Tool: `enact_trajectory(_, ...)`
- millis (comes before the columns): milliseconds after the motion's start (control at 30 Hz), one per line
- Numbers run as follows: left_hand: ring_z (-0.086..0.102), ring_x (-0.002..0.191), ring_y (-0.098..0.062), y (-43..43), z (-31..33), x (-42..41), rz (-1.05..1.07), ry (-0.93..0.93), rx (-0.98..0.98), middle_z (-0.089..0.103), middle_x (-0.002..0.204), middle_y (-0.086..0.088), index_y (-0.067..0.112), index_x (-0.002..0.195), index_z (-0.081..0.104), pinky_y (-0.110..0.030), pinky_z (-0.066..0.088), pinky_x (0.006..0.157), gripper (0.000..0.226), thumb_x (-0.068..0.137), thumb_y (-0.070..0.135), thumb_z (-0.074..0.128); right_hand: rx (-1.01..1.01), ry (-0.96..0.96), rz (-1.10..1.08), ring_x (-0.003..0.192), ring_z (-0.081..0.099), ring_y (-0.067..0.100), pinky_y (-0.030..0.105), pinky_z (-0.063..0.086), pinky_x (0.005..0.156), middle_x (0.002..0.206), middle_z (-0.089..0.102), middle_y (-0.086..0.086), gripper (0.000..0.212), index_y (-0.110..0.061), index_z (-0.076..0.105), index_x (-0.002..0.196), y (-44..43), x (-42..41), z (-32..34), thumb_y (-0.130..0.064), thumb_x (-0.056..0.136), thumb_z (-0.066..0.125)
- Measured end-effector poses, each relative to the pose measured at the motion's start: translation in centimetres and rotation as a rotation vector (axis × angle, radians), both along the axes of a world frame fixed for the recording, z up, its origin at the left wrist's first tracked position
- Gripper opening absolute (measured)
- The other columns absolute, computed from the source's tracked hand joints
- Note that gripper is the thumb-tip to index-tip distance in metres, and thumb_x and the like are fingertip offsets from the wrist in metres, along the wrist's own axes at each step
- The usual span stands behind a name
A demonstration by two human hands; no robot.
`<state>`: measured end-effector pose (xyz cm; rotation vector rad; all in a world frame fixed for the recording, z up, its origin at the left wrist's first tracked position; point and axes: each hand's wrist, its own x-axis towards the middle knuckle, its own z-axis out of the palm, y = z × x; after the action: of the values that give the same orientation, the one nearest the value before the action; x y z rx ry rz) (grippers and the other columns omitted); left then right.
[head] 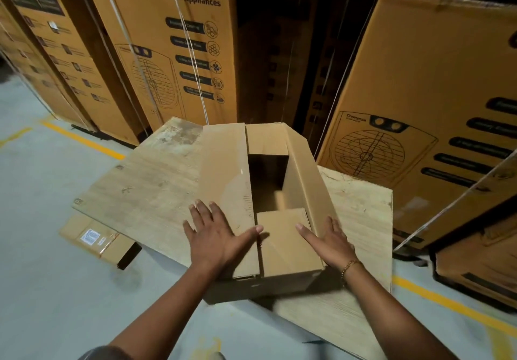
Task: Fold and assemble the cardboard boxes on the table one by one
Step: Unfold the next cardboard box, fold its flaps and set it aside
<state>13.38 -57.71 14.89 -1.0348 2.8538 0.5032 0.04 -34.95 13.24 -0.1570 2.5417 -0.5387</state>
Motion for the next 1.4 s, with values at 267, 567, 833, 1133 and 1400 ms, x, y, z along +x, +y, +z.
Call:
enact_trajectory(267,0.044,0.141,-0.028,1.4,4.5,-0.3,-0.073,0.141,0.145,0.035,0.162,-0.001,0.035,0.155,0.029,-0.055,0.044,0.11,0.078,0.089,0.055,0.065,0.034,0.158,0.046,0.154,0.007,0.024,0.053,0.017,0.121,0.169,0.003,0.001,0.112,-0.022,0.005,0.161,1.6,0.2,-0.2,-0.093,0.077,0.024)
enact_trajectory(567,0.061,0.113,-0.035,-8.7,9.0,8.9,0.24,0.176,-0.026,0.064,0.136,-0.006,0.027,0.139,0.054,-0.043,0.051,0.084,0.041,0.098,0.028,0.058,0.161,0.407,0.284,0.154,0.003,0.025,0.05,0.016,0.12,0.168,0.0,-0.007,0.082,-0.03,0.009,0.16,1.4,0.3,0.7,-0.076,0.093,0.018)
enact_trajectory(833,0.026,0.149,-0.024,-7.8,-0.2,8.7,0.053,-0.058,-0.098,0.027,0.165,-0.003,0.019,0.154,0.034,-0.051,0.035,0.112,0.053,0.103,0.03,0.041,0.092,0.396,0.561,0.153,0.008,0.019,0.056,0.008,0.119,0.161,0.029,-0.014,0.057,-0.037,0.036,0.15,-2.0,-0.9,2.6,-0.059,0.098,0.031)
enact_trajectory(1133,0.051,0.124,-0.033,-8.6,-2.7,7.9,0.137,0.039,0.14,0.05,0.144,-0.014,0.017,0.127,0.052,-0.054,0.049,0.096,0.058,0.094,0.06,0.031,-0.443,-0.401,0.576,0.096,0.06,0.017,0.033,0.047,0.091,0.1,0.068,0.003,0.042,-0.012,0.073,0.097,-1.0,-4.0,12.2,-0.052,0.094,0.059)
enact_trajectory(1400,0.05,0.119,-0.038,-7.6,-3.2,7.7,0.178,0.071,0.132,0.05,0.133,-0.017,0.016,0.112,0.045,-0.067,0.05,0.088,0.063,0.087,0.068,0.022,0.359,0.06,0.957,0.152,0.007,0.017,0.068,-0.018,0.11,0.147,0.046,-0.013,0.089,-0.038,0.05,0.135,1.0,3.9,4.8,-0.085,0.061,0.062)
